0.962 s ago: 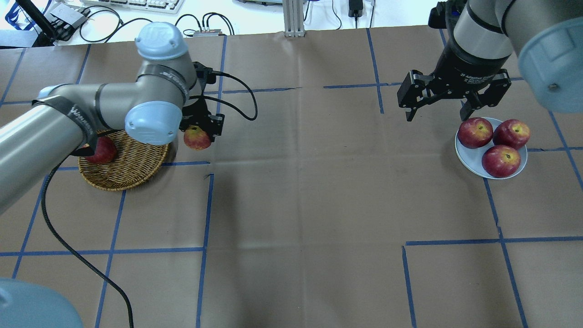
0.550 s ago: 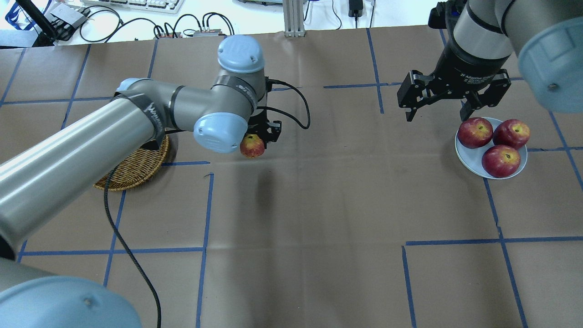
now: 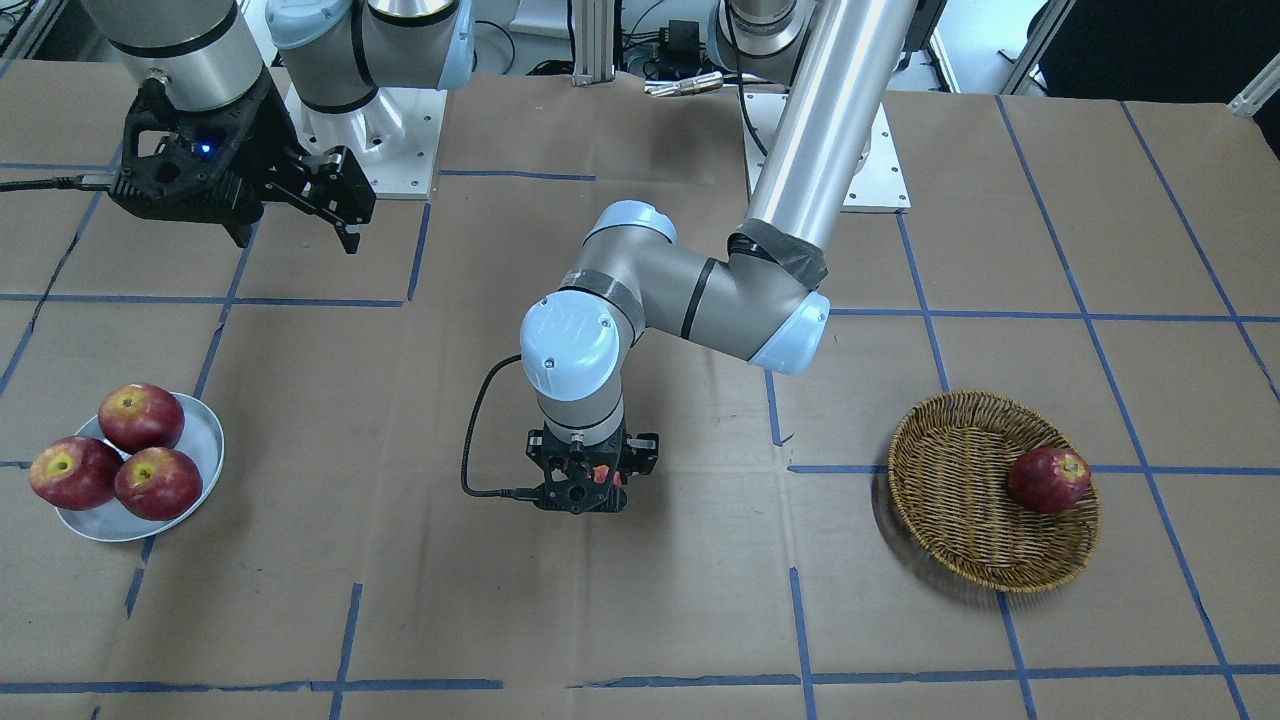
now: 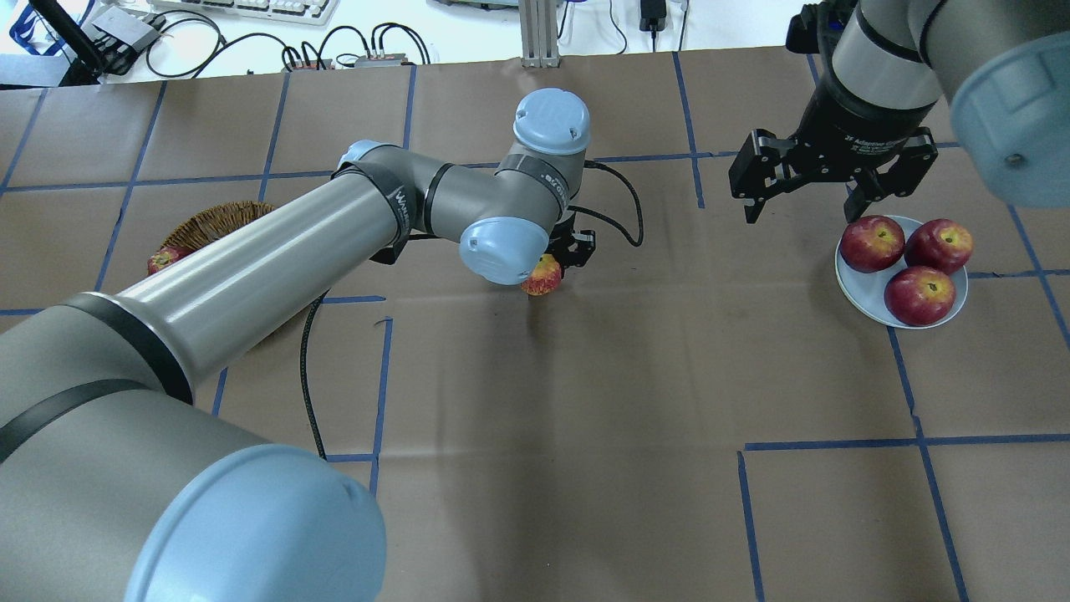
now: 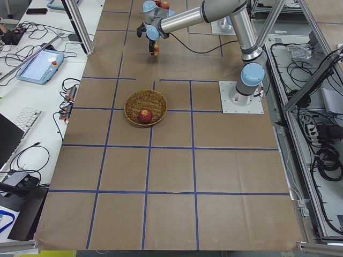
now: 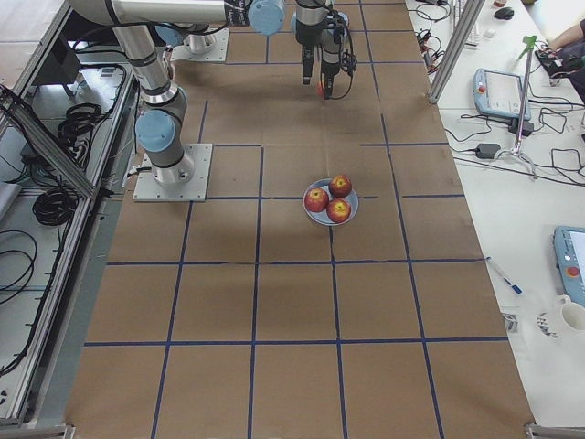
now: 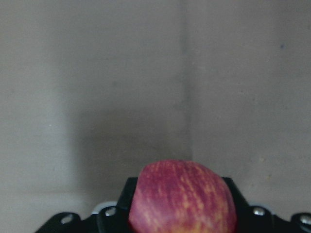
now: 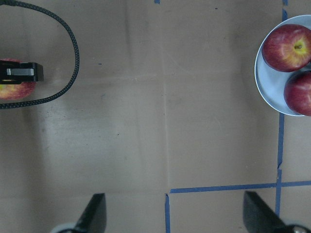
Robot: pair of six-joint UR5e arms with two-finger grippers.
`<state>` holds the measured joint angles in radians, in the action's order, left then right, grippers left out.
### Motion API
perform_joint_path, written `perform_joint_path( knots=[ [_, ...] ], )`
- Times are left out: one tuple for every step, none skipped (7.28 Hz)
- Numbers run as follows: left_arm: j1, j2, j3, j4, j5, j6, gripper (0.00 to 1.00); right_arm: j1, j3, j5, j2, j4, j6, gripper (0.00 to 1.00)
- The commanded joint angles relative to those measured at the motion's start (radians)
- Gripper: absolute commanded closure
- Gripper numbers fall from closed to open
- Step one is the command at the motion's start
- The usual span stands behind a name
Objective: Transfer apple from basket to plate
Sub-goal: 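Lift the apple out of the basket and carry it toward the table center, then lower the apple onto the table and open the left gripper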
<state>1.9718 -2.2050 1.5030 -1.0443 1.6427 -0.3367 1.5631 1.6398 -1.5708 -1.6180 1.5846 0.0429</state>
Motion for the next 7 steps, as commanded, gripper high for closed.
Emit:
perform_joint_path(
  knots=[
    [0.001,-0.009,-0.009,0.004,-0.044,-0.010,0.34,0.000,0.000,0.000,0.000,0.000,0.000,0.00],
    [0.001,-0.006,0.000,0.007,-0.044,-0.005,0.34,0.000,0.000,0.000,0.000,0.000,0.000,0.00],
    [-0.001,-0.005,-0.001,0.007,-0.046,-0.007,0.34,0.000,0.000,0.000,0.001,0.000,0.000,0.00],
    [-0.001,-0.005,0.002,0.007,-0.046,-0.007,0.33,0.000,0.000,0.000,0.001,0.000,0.000,0.00],
    [-0.002,-0.005,0.002,0.007,-0.046,-0.008,0.29,0.000,0.000,0.000,0.001,0.000,0.000,0.00],
    [-0.002,-0.005,0.006,0.021,-0.046,-0.011,0.10,0.000,0.000,0.000,0.001,0.000,0.000,0.00],
    [-0.002,0.002,0.002,0.032,-0.047,-0.040,0.01,0.000,0.000,0.000,0.001,0.000,0.000,0.00]
  ],
)
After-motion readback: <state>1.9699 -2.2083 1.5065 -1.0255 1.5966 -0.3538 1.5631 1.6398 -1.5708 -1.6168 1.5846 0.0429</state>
